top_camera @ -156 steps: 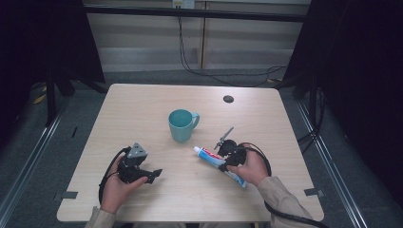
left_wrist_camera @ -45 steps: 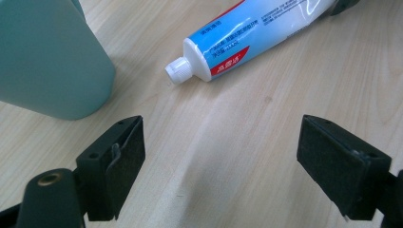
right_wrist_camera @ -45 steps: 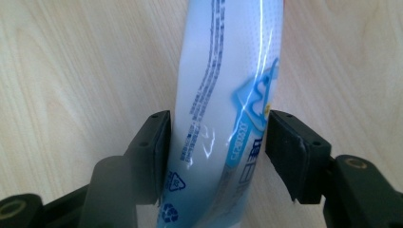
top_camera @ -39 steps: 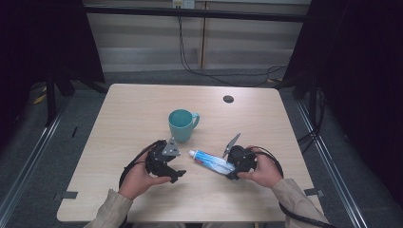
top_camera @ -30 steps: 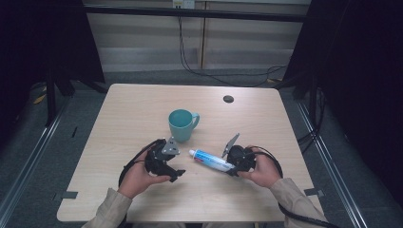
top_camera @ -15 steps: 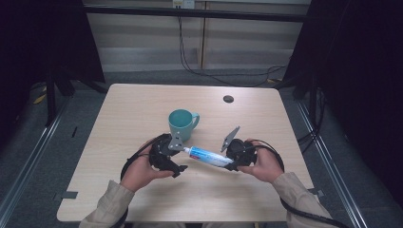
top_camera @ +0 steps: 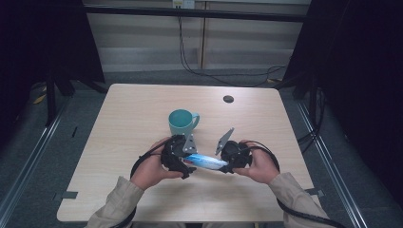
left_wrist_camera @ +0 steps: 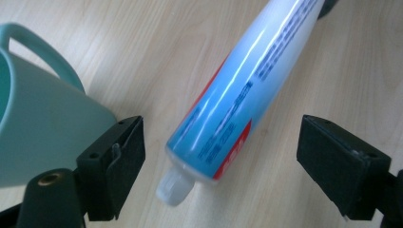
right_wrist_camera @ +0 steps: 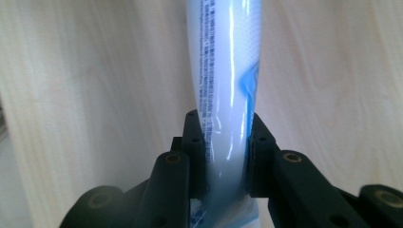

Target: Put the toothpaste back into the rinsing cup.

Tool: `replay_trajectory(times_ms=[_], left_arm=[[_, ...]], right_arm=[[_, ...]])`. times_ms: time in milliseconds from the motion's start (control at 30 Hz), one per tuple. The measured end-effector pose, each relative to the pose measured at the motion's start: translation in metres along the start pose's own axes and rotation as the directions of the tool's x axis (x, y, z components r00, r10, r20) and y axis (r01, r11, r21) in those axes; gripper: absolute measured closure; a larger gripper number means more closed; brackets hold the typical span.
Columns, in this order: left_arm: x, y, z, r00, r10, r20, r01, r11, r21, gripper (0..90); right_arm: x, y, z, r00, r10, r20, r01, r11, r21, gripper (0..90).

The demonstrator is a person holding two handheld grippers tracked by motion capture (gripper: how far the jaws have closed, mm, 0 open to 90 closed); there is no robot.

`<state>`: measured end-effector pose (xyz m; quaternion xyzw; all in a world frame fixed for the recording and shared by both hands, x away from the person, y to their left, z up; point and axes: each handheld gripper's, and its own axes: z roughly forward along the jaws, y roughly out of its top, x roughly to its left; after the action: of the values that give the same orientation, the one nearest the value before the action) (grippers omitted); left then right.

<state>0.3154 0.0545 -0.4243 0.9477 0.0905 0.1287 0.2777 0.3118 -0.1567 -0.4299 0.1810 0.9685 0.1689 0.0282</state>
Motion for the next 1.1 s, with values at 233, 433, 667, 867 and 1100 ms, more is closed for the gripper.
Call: replay_trajectory(times_ms=[233,433,667,867,1100], left_arm=[[-0.005,0.007,0.008,0.9988,0.046,0.019,-0.046,0.9988,0.018,18.7],[-0.008,0.008,0.015,0.9904,0.137,0.019,-0.138,0.9887,0.058,24.8],[-0.010,0.009,0.018,0.9807,0.196,0.003,-0.195,0.9779,0.075,42.5],[-0.011,0.008,0.020,0.9711,0.238,0.014,-0.239,0.9681,0.076,46.0],[-0.010,0.006,0.010,0.9869,0.146,0.069,-0.152,0.9839,0.093,67.6]], right_arm=[[0.004,0.008,-0.001,0.9997,-0.021,-0.010,0.021,0.9998,-0.004,75.3],[0.004,0.012,-0.005,0.9993,-0.033,-0.020,0.032,0.9994,-0.012,75.4],[0.005,0.016,-0.010,0.9985,-0.047,-0.029,0.046,0.9985,-0.030,75.3],[0.005,0.017,-0.009,0.9958,-0.087,-0.029,0.086,0.9956,-0.037,75.3],[0.004,0.016,-0.013,0.9952,-0.088,-0.042,0.084,0.9916,-0.099,67.9]])
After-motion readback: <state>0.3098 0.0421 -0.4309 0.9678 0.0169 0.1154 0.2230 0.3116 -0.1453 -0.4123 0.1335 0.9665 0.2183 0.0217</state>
